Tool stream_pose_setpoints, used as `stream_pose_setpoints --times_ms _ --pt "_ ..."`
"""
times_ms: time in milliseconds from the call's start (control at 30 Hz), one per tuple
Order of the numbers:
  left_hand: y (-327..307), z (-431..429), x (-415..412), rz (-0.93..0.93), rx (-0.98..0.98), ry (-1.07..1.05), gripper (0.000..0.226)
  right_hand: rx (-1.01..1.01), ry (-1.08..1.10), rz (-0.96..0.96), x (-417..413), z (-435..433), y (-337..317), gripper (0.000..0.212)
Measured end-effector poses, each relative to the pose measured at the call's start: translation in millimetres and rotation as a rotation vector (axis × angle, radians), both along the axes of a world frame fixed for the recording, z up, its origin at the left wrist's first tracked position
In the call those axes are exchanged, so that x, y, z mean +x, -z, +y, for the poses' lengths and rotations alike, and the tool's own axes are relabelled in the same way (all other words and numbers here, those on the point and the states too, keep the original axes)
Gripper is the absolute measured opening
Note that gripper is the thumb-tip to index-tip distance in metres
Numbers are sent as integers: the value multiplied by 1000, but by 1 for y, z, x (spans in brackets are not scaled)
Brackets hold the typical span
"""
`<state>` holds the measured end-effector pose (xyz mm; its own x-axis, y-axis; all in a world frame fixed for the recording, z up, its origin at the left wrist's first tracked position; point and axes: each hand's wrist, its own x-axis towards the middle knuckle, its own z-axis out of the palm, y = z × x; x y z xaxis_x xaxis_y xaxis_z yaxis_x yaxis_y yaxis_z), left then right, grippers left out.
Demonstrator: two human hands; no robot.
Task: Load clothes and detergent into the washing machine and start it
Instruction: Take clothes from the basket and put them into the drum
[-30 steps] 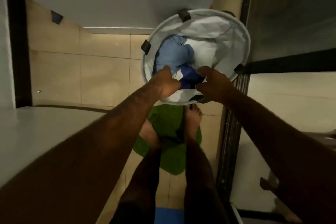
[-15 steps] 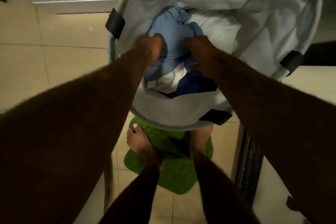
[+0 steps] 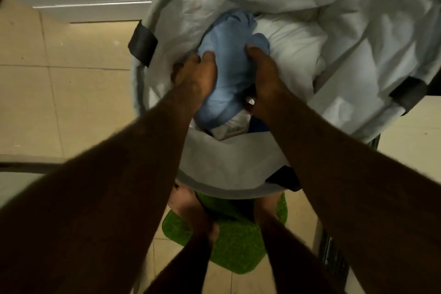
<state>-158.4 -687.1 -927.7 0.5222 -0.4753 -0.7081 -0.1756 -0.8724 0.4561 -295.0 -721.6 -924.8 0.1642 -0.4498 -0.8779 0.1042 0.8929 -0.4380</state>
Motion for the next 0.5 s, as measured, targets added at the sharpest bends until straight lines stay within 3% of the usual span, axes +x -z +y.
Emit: stream_pose_setpoints --times_ms 100,200,267,400,433,500 --pt "-41 1 -13 96 -87 -167 65 -28 -55 -52 -9 -1 -44 68" --pt "-85 3 -26 190 -162 -234 55 7 13 -237 -22 -1 -95 55" --pt "-117 6 -31 215 -210 -236 33 -31 24 -276 -26 -5 -137 53" --pt "-193 -1 -35 275 -340 -350 23 -29 -30 -373 -33 -11 -218 66" --pt "-215 -2 -34 288 -381 -392 24 -23 -29 -428 -35 -11 -238 71" --pt "-267 -4 -31 335 -408 -416 50 -28 -37 -442 -38 -14 -282 71"
